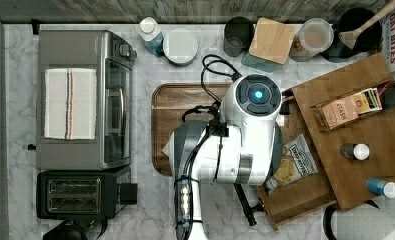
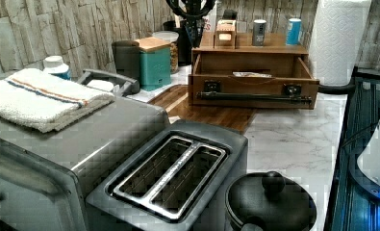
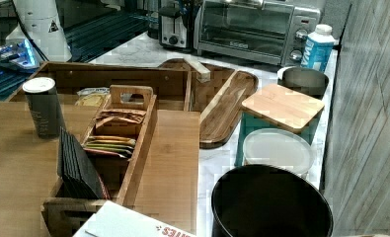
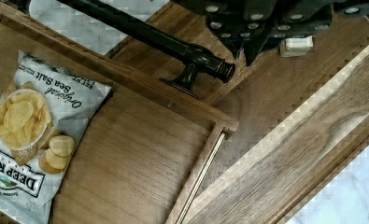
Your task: Close the drawer.
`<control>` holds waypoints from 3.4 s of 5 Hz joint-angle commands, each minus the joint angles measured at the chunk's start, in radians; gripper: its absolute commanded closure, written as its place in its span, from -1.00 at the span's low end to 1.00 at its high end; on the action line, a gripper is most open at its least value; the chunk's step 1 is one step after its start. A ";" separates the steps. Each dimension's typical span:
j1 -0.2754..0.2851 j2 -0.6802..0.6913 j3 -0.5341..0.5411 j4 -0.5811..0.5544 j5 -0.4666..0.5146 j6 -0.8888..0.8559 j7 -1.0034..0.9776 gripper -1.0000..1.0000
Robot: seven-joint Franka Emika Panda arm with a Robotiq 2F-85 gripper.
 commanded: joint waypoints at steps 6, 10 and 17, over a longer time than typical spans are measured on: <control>0.084 -0.140 0.095 -0.328 0.053 0.353 -0.151 1.00; 0.054 -0.119 -0.016 -0.568 -0.004 0.520 -0.744 1.00; -0.079 -0.125 -0.081 -0.663 -0.161 0.640 -1.089 1.00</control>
